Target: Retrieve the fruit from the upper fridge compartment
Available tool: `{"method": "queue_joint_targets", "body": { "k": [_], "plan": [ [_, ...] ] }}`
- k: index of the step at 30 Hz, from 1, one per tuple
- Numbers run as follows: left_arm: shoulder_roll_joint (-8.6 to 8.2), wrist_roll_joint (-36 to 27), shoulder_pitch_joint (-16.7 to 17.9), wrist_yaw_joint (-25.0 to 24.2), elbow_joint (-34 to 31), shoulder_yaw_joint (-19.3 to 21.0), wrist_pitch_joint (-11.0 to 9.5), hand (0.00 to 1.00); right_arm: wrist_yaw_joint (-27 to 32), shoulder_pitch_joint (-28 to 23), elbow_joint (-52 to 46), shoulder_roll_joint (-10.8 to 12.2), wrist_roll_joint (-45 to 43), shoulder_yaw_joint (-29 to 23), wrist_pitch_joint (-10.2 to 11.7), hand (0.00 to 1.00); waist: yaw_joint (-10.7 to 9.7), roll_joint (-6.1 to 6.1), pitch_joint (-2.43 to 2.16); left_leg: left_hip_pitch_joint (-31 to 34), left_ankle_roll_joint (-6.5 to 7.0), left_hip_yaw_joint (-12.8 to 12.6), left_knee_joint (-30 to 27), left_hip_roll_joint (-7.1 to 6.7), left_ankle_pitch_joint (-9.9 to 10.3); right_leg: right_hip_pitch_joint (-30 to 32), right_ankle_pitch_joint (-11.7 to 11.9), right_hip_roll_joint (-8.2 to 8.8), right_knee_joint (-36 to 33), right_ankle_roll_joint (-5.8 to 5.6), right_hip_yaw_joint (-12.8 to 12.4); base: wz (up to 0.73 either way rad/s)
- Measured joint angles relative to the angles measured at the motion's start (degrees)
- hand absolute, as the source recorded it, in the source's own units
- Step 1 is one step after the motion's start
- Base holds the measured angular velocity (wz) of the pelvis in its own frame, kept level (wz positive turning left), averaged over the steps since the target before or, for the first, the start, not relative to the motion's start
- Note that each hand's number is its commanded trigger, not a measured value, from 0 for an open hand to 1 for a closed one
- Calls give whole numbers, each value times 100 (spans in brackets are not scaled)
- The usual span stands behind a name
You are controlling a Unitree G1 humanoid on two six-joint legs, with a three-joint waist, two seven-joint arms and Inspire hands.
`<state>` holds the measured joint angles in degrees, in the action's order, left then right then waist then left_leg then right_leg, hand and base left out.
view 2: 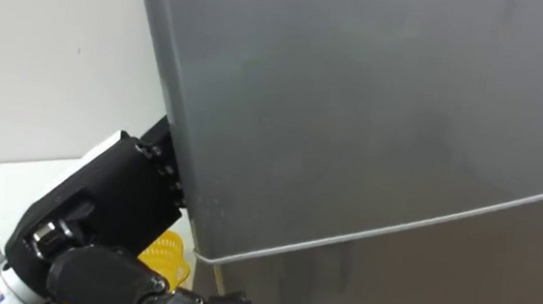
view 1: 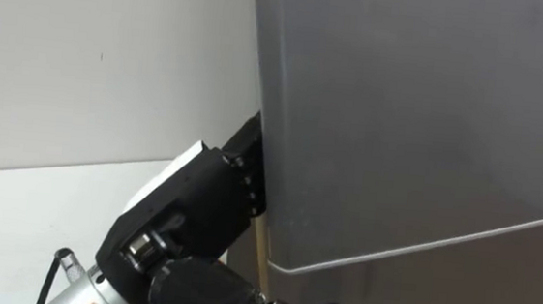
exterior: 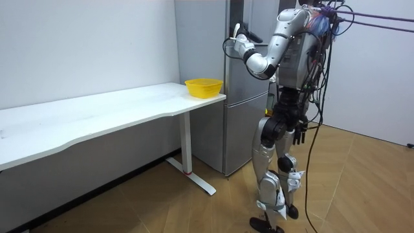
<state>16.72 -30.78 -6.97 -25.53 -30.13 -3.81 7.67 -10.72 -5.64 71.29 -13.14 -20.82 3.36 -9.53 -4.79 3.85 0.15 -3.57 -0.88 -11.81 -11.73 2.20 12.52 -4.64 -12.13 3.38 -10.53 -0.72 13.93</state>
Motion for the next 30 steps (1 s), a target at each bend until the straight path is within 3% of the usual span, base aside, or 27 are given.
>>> {"method": "queue_joint_targets", "body": {
  "k": [7,10,15,18,24,30],
  "plan": [
    [7,-11,-7,-83,-7,-57,16,0,-176,2,-32,-28,-95,47,-45,0,-19,9,-16,13,0,-4,-3,-2,0,-7,0,-4,-2,0,19,1],
    [82,-27,-129,-174,-7,-93,88,0,-238,0,-34,-30,-147,53,-43,0,-15,48,-49,38,0,-4,-38,5,0,-37,1,2,-13,-1,58,10],
    [168,-118,-218,-297,-7,-117,107,0,-246,10,-26,-46,-147,48,-37,0,-40,62,-48,9,1,-9,-103,10,0,-123,11,24,-24,-12,55,1],
    [180,-129,-309,-401,-7,-164,105,0,-261,15,5,-46,-150,52,-26,0,-35,40,-14,12,1,-28,-103,7,1,-114,15,44,-11,-21,51,1],
    [175,-580,-350,-688,-43,-450,73,0,-271,26,3,-46,-144,56,15,0,-64,99,-39,223,38,-64,-186,18,-20,82,21,70,-13,-26,64,3],
    [170,-579,-387,-1010,-142,-777,64,0,-224,19,6,-55,-145,65,20,0,-171,128,-39,238,38,-64,-188,18,-20,70,25,63,-15,-21,79,0]
  ]
}}
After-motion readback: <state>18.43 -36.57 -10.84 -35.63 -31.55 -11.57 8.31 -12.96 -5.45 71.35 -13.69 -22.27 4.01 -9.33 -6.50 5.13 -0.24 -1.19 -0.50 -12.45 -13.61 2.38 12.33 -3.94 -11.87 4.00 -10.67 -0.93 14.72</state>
